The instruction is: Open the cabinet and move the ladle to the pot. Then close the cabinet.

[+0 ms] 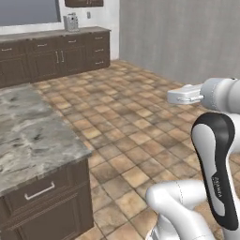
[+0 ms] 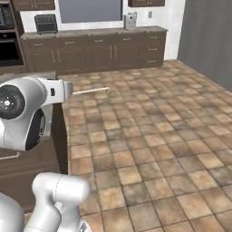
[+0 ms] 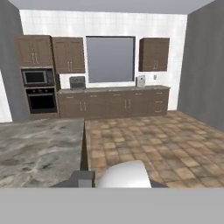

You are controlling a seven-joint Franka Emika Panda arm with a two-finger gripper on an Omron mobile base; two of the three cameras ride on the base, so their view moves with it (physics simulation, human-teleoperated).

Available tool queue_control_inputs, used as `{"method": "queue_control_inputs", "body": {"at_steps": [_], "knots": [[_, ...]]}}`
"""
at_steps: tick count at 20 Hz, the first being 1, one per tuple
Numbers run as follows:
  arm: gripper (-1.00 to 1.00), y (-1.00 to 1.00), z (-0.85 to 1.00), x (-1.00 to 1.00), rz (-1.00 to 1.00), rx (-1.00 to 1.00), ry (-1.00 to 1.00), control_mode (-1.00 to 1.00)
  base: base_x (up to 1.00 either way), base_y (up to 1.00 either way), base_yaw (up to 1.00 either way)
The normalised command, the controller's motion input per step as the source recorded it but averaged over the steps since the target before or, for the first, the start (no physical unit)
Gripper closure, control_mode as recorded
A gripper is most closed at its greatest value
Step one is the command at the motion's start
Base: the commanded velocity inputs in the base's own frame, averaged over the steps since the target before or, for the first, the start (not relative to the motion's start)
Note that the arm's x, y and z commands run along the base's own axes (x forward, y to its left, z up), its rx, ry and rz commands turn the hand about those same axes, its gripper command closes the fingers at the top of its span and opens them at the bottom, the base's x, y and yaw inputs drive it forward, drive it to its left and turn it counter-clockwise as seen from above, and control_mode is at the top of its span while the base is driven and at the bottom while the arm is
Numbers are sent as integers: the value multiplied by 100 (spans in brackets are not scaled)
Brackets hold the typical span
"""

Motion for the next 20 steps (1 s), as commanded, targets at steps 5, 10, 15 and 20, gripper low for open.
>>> {"method": "queue_control_inputs", "body": {"at_steps": [5, 10, 15, 20], "knots": [[100, 0, 0, 0, 0, 0, 0, 100, 100, -91, 25], [100, 0, 0, 0, 0, 0, 0, 100, 100, -60, 17], [100, 0, 0, 0, 0, 0, 0, 100, 100, -37, 9], [100, 0, 0, 0, 0, 0, 0, 100, 100, 0, 0]]}}
